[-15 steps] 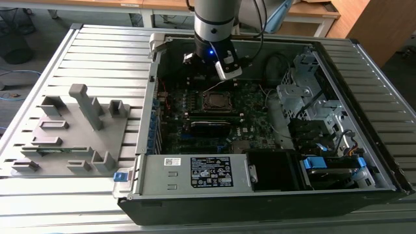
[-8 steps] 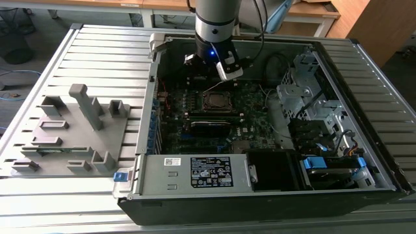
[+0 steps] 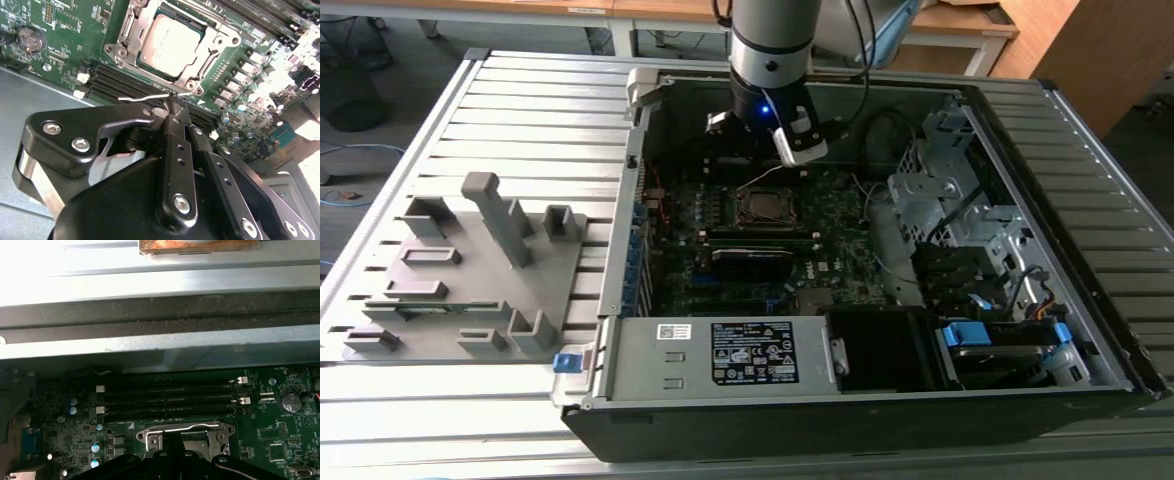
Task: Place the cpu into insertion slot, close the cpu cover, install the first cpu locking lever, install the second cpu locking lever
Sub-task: 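Install the first cpu locking lever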
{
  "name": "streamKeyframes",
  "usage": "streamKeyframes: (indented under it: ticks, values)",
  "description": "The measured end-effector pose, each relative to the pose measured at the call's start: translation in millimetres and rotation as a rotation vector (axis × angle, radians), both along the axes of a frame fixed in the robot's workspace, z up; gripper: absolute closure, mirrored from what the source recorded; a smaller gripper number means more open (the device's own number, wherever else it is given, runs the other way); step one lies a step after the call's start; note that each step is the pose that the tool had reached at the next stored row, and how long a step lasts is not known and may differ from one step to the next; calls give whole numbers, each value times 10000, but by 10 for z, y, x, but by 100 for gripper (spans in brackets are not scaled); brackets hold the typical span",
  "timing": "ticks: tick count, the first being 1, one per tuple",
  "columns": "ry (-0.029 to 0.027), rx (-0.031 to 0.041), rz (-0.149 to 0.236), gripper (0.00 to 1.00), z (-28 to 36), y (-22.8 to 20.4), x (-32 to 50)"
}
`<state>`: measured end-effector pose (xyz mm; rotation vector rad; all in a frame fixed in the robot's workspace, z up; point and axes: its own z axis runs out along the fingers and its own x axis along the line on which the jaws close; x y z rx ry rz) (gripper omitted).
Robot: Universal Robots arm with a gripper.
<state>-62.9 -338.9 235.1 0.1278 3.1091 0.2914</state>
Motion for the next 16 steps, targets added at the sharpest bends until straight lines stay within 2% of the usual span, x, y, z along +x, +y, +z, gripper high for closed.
streamKeyframes:
  ticks: [6, 13, 16]
  values:
    - [1, 4, 3, 89, -7, 33, 13]
    - [0, 5, 0, 89, -21, 40, 119]
    - [0, 4, -128, 89, -33, 40, 142]
